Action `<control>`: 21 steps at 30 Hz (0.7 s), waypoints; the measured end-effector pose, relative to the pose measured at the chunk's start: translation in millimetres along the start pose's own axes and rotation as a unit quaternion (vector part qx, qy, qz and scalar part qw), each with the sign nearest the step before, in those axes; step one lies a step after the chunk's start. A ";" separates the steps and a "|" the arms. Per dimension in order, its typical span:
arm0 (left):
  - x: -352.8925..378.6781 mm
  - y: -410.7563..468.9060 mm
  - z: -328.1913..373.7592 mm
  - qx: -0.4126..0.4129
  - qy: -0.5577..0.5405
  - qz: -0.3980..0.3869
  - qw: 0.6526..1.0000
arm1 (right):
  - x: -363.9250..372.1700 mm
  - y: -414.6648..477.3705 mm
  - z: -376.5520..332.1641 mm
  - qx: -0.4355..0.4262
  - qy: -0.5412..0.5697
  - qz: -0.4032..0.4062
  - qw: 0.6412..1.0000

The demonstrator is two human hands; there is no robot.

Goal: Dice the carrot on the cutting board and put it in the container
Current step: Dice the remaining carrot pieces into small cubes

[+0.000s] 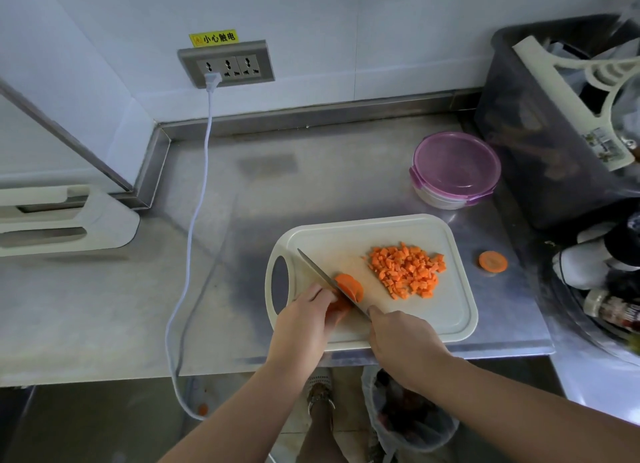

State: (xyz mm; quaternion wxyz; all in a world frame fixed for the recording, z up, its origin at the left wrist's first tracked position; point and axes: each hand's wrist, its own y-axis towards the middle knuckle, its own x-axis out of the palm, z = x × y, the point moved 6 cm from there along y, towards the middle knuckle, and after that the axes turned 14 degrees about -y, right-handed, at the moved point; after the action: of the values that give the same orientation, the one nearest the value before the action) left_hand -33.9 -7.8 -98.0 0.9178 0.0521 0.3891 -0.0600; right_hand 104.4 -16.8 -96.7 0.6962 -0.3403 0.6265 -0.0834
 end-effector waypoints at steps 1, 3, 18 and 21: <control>-0.2 -0.5 0.5 -0.008 -0.003 -0.005 1.000 | 0.1 -0.6 0.6 0.001 0.006 0.000 1.000; -0.9 -0.5 2.0 -0.011 -0.016 -0.001 1.000 | -0.6 -3.7 1.2 -0.002 -0.001 0.012 1.000; 2.4 -2.5 -3.2 -0.033 0.015 -0.035 0.999 | -9.3 -21.6 -0.9 0.000 0.006 0.038 0.999; 2.3 -2.9 -3.3 -0.023 0.013 -0.020 0.999 | -8.8 -21.4 -1.8 -0.006 -0.003 0.033 0.999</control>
State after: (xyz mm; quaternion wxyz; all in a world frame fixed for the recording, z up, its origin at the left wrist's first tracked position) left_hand -35.1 -10.3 -102.0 0.9122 0.0234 0.4033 -0.0690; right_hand 107.5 -28.8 -77.1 0.6985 -0.3237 0.6358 -0.0555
